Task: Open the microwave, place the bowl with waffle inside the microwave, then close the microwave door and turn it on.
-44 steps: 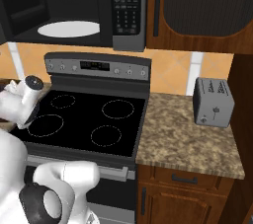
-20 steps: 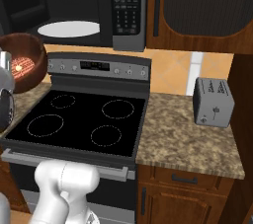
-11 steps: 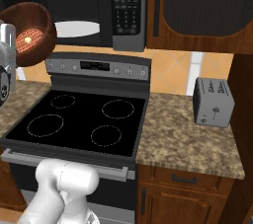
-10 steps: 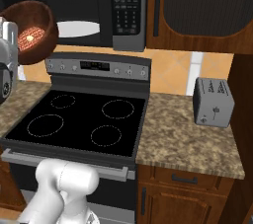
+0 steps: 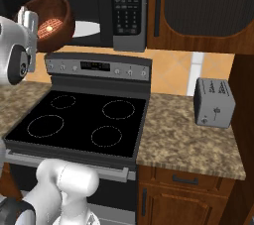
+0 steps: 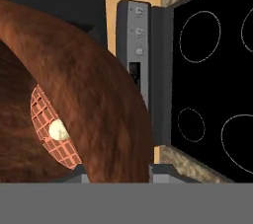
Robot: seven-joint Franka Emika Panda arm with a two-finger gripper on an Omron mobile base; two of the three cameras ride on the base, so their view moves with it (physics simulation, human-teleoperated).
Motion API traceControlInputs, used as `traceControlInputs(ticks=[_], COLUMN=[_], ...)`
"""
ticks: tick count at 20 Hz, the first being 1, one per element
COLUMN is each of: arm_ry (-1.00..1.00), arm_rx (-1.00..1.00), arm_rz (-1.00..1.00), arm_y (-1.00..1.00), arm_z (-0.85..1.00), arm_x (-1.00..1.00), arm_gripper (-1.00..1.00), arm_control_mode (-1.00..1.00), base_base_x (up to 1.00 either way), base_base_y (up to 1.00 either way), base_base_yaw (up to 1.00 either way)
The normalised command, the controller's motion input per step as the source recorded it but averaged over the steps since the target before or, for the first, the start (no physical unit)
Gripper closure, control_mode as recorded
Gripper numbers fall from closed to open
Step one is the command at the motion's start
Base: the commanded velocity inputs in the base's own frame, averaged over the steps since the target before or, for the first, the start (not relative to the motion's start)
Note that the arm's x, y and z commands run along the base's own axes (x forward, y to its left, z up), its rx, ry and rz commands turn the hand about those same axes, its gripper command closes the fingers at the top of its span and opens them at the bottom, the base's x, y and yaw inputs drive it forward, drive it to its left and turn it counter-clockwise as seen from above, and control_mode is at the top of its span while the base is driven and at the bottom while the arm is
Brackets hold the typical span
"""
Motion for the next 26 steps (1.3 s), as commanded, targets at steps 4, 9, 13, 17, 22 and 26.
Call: traceControlInputs(ticks=[4, 9, 13, 17, 22, 26], arm_ry=[0.0, 0.0, 0.02, 0.09, 0.02, 0.0], arm_rx=[0.02, 0.04, 0.01, 0.0, 0.0, 0.0], arm_rz=[-0.07, -0.01, 0.0, 0.0, 0.0, 0.0], arm_y=[0.03, 0.01, 0.08, 0.1, 0.16, 0.28], arm_z=[0.16, 0.11, 0.16, 0.05, -0.17, -0.25], arm_x=[0.86, 0.75, 0.72, 0.71, 0.68, 0.71], arm_gripper=[1.0, 1.0, 1.0, 1.0, 1.0, 1.0], arm_control_mode=[-1.0, -1.0, -1.0, -1.0, -1.0, -1.0], base_base_x=[0.0, 0.0, 0.0, 0.0, 0.0, 0.0], base_base_y=[0.0, 0.0, 0.0, 0.0, 0.0, 0.0], base_base_yaw=[0.0, 0.0, 0.0, 0.0, 0.0, 0.0])
